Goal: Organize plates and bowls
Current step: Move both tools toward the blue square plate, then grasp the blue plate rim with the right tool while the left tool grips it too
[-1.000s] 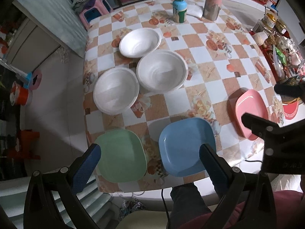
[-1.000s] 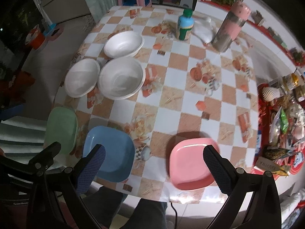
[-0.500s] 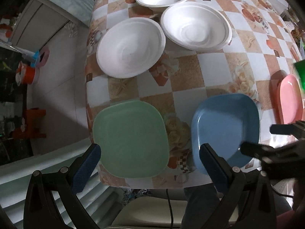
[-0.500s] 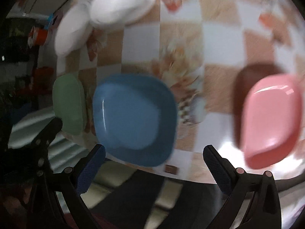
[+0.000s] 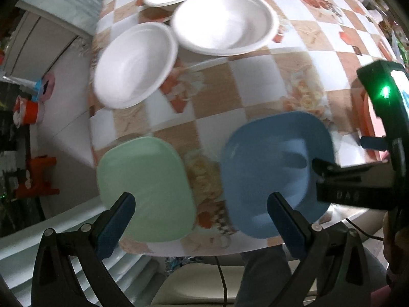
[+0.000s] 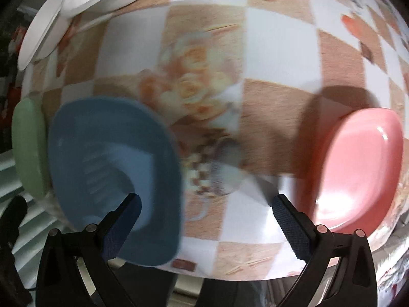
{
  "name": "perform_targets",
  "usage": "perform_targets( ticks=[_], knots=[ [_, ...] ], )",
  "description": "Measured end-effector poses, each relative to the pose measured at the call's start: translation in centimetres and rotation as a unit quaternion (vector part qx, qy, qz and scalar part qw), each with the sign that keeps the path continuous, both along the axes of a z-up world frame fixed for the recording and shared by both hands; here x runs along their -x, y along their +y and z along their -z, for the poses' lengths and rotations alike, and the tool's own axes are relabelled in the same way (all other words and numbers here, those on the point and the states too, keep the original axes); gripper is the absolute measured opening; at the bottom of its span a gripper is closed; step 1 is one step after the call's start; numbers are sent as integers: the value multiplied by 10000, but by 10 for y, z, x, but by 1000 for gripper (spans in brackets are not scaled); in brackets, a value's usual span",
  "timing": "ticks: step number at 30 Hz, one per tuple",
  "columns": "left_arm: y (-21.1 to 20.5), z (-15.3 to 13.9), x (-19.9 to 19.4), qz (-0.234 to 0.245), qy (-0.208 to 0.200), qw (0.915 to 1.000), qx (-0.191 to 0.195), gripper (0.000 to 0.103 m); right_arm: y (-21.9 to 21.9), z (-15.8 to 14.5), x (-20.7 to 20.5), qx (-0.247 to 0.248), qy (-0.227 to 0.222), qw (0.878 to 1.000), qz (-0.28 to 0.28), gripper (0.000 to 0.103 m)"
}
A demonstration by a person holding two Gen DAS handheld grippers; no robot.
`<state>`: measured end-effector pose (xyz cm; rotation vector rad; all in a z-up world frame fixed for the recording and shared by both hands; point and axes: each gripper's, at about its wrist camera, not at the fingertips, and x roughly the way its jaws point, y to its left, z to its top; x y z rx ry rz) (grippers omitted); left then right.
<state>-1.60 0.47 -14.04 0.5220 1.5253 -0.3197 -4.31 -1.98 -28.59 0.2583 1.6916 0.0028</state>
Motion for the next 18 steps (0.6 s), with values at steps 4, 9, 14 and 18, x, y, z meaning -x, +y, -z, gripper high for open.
perform_targets(
  ticks=[4,9,14,18],
  knots=[
    [-15,4,2,148,-25,9999,-22,103,-42,6,2,-2,10,9991,414,103],
    [-30,17,1,147,6,9999,-66,103,-81,6,6,454,-190,9983,307,103],
    [-38,26,4,4,80,10000,28,103,-110,10,21,298,-139,9986,426,103],
    [-39,41,7,-110,105,9999,57,103,-115,6,34,118,-112,9997,164,103]
  ],
)
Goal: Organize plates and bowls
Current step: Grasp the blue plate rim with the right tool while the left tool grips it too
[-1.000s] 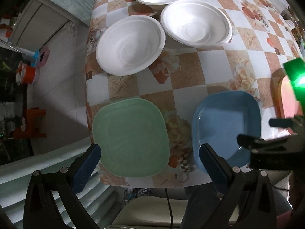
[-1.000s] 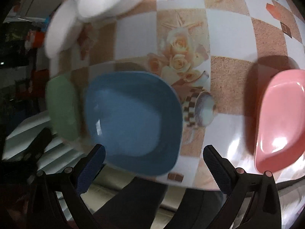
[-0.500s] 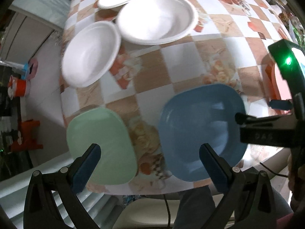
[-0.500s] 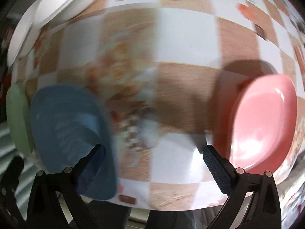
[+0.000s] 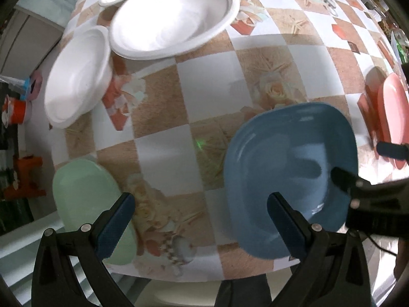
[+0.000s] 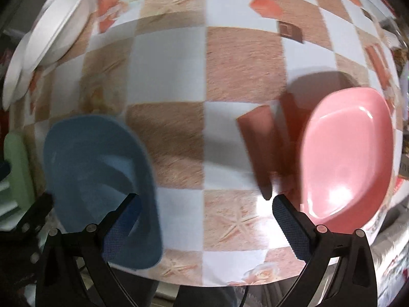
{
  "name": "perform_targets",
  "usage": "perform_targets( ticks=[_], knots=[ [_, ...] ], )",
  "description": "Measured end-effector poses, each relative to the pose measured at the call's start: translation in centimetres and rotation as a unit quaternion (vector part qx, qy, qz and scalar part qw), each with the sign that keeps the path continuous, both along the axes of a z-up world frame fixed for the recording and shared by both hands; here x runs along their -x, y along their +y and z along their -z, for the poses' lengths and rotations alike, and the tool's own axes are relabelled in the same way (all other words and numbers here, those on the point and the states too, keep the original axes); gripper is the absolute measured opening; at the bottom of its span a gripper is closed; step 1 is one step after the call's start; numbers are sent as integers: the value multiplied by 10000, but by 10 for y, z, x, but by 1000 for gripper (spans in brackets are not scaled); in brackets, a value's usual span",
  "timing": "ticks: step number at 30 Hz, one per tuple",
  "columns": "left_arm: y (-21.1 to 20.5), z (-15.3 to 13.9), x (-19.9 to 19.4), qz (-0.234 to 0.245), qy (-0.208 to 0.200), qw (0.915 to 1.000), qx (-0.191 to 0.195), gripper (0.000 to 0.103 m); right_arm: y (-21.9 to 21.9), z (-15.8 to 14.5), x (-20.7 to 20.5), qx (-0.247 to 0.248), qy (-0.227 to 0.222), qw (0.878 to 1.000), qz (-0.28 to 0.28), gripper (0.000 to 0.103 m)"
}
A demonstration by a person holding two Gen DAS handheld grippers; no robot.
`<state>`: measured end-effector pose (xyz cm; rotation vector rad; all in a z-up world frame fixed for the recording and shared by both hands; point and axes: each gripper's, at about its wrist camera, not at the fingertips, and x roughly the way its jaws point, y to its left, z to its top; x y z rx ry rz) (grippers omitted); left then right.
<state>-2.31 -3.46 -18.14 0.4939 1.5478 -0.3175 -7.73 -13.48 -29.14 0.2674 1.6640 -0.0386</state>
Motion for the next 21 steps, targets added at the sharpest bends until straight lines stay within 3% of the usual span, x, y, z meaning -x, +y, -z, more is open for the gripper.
perform_targets(
  ticks=[8,12,16,19,21],
  knots=[
    [3,21,-11,-116,10,9998,-180,103,5,20,4,170,224,9996,45,103],
    [-4,28,-3,13,-181,9995,-266,103,34,8,-3,257,304,9992,92,103],
    [-13,29,1,47,-78,9997,-224,101,65,2,-12,275,494,9984,-12,103],
    [-14,28,4,26,32,10000,-22,90,62,0,-13,246,412,9988,-28,99],
    [-16,27,2,-56,158,9998,139,72,70,-7,-12,268,320,9990,-129,90]
  ],
)
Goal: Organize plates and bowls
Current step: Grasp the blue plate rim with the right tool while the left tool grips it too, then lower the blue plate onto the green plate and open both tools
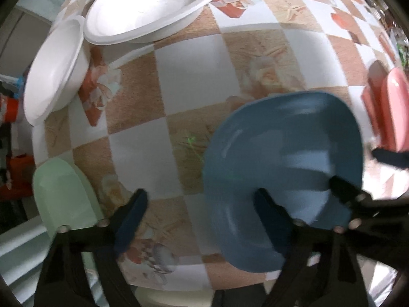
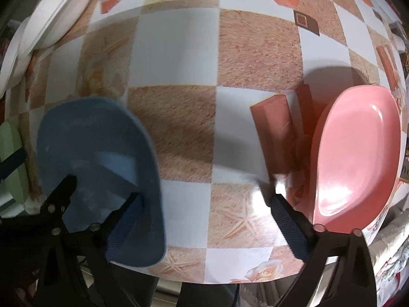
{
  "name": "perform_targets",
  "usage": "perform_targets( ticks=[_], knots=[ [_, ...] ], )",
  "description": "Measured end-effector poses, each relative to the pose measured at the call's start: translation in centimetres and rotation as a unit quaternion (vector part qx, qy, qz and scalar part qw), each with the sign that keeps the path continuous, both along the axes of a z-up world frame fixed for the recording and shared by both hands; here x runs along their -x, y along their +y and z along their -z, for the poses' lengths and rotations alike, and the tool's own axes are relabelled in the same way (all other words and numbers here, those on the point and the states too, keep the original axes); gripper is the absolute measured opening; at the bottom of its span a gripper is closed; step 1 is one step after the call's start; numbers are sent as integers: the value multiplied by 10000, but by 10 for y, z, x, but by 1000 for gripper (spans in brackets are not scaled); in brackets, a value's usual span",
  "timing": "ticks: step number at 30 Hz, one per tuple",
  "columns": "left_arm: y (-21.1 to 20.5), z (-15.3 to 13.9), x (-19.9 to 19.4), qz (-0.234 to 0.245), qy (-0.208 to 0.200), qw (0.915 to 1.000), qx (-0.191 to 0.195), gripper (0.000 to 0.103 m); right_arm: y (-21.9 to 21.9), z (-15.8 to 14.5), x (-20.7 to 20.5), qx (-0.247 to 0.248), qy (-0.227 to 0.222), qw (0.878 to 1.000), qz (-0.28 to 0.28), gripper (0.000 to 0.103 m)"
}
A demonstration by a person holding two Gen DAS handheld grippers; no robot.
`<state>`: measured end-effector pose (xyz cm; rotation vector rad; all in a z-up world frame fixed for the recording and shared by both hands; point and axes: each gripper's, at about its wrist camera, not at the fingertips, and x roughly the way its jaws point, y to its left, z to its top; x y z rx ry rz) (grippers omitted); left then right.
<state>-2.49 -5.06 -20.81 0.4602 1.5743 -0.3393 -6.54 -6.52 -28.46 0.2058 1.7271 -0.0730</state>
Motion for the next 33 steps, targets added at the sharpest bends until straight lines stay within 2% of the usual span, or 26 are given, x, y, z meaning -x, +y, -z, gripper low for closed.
perform_targets(
  ticks=[1,3,4,6,8,9,12,16,20,22,28,30,31,33],
  knots=[
    [-1,-2,0,-37,72,9999,82,66,6,-4,3,-50,-58,10000,-58,86],
    [-3,-4,2,-106,303,9988,366,36,16,-11,5,-219,-150,9996,-122,62],
    [-7,-5,3,-97,383,9985,377,35,22,-14,7,-338,-172,9992,-149,47],
    [-9,-6,6,-49,381,9989,284,33,28,-15,8,-570,-157,9982,-138,28],
    [-6,-7,7,-45,440,9988,200,27,31,-16,8,-570,-96,9983,-93,27],
    [-3,-7,8,-69,473,9987,166,23,31,-16,8,-608,-38,9981,-40,22],
    [4,-16,13,-94,456,9988,158,23,33,-18,8,-748,5,9972,58,20],
    [25,-30,16,-47,293,9995,70,23,49,-30,6,-729,7,9973,-131,20],
    [37,-55,13,-223,147,9996,129,23,64,-41,-4,-819,-6,9964,-210,20],
    [50,-68,9,-333,23,9994,137,23,67,-36,-16,-881,-22,9958,-254,20],
    [93,-101,-2,-558,-421,9976,24,23,124,-57,-36,-1049,-181,9927,-563,20],
    [124,-113,-14,-672,-547,9962,-19,23,147,-61,-43,-1159,-167,9906,-708,20],
    [118,-108,-18,-716,-610,9955,-70,23,155,-61,-44,-1205,-154,9897,-761,20],
    [147,-110,-26,-821,-708,9940,-148,23,183,-62,-51,-1293,-142,9871,-934,21]
  ],
)
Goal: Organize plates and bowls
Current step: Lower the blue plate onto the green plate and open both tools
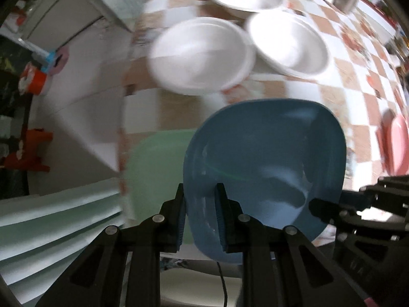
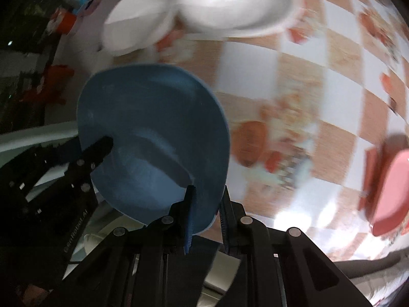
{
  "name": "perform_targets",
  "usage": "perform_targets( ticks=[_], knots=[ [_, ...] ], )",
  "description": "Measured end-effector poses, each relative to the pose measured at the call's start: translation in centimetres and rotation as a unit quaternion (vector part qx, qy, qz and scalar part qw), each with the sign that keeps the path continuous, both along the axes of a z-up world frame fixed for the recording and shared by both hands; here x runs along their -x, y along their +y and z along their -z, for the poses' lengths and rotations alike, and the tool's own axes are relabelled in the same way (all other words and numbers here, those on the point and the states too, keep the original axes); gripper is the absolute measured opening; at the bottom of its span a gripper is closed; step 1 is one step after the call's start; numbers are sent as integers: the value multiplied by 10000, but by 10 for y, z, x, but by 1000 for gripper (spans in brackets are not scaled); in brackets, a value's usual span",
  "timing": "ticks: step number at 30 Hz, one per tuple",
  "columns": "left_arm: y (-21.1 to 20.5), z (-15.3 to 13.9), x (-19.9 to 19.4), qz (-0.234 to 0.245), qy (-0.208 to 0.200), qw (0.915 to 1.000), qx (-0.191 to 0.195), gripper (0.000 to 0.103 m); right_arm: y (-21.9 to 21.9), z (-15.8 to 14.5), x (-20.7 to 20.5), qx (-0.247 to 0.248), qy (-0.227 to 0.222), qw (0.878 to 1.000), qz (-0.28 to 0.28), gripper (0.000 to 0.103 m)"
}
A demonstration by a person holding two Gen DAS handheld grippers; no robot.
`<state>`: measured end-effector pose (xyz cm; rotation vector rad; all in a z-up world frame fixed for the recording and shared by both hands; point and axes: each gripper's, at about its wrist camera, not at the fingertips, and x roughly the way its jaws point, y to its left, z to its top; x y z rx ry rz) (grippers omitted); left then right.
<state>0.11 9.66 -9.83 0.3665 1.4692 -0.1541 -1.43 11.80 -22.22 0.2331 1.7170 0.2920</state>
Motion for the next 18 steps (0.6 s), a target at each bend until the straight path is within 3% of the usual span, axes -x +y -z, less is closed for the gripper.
perform_targets(
  ticks=[5,18],
  knots=[
    [27,15,-9,-296,-13,9993,-209,23,69,3,-16,-135,38,9995,-291,21],
    [57,55,-17,-502,144,9979,-375,24,161,44,-16,-2,290,9984,-491,21]
  ],
)
